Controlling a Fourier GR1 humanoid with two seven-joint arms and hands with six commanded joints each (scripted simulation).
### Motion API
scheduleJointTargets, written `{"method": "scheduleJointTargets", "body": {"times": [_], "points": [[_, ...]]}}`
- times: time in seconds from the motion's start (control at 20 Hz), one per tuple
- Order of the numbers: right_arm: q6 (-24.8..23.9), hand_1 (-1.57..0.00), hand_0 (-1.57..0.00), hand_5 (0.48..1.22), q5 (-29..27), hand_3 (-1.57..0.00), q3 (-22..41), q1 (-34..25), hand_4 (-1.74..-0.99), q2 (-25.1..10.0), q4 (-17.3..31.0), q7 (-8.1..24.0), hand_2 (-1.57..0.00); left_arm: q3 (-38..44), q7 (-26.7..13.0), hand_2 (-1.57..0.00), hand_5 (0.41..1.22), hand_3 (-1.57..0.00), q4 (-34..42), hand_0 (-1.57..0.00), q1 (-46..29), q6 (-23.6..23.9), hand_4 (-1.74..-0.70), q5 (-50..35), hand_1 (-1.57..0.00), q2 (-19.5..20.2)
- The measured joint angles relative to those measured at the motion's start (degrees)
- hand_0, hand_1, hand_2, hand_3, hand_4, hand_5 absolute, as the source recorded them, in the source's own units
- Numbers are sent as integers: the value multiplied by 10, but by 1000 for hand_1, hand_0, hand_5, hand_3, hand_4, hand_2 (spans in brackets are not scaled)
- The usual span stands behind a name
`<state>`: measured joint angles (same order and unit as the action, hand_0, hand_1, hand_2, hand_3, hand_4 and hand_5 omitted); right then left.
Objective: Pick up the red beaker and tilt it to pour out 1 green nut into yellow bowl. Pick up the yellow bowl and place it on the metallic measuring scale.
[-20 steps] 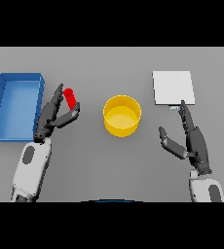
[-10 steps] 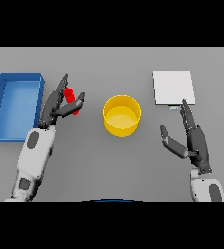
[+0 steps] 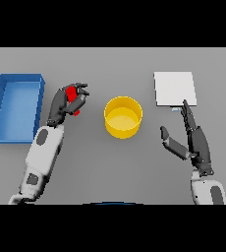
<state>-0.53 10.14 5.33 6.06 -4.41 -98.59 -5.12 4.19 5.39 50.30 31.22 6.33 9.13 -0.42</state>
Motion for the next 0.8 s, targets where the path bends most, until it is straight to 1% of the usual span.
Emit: {"method": "scheduleJointTargets", "body": {"times": [0.05,0.1,0.15,0.2,0.3,0.35,0.4,0.45,0.55,0.6,0.65,0.75,0.8], "points": [[1,1,1,684,-4,1,-4,-2,-1290,-1,7,1,1,-4,10,-1133,1082,-1128,-2,-1115,-2,7,-1443,7,-1125,-2],[2,1,1,684,-6,1,-6,-3,-1291,-2,8,3,1,-3,21,-1220,1109,-1217,-7,-1206,0,8,-1445,7,-1214,-5],[2,1,1,682,-5,1,-4,-5,-1293,-1,10,-2,1,-2,29,-1290,1132,-1288,0,-1279,-6,3,-1447,5,-1286,-5],[2,1,1,681,-2,1,1,-5,-1296,3,6,-4,1,-4,18,-1347,1132,-1344,-2,-1338,-1,5,-1506,9,-1343,-11],[5,1,1,682,-8,1,-2,-5,-1296,3,11,-2,1,-1,40,-1427,1123,-1426,1,-1422,1,17,-1591,7,-1425,-11],[3,1,1,679,-2,1,-1,-13,-1288,2,17,0,1,0,51,-1456,1117,-1455,-2,-1452,2,16,-1621,0,-1454,-11],[5,1,1,676,-3,1,-2,-13,-1281,-2,17,-12,1,1,55,-1479,1112,-1478,6,-1475,-4,12,-1645,-7,-1478,-5],[4,1,1,674,2,1,3,-13,-1274,2,21,-17,1,-3,53,-1497,1108,-1497,10,-1495,-3,15,-1664,-9,-1496,-5],[0,1,1,667,9,1,3,-10,-1254,-2,14,-15,1,-12,55,-1524,1100,-1523,26,-1522,3,25,-1692,-10,-1523,-2],[0,1,1,669,14,1,7,-1,-1258,0,18,-21,1,-17,56,-1533,1098,-1533,40,-1532,2,26,-1702,-11,-1533,0],[1,1,1,672,11,1,6,-1,-1255,0,16,-28,1,-20,53,-1541,1097,-1541,52,-1540,3,27,-1709,-11,-1540,9],[-3,1,1,673,15,1,5,-18,-1245,0,19,-15,1,-41,27,-1552,1101,-1552,83,-1551,7,30,-1721,-2,-1551,16],[-2,1,1,679,15,1,3,-16,-1249,-4,16,-14,1,-55,18,-1556,1107,-1555,93,-1555,10,33,-1725,12,-1555,24]]}}
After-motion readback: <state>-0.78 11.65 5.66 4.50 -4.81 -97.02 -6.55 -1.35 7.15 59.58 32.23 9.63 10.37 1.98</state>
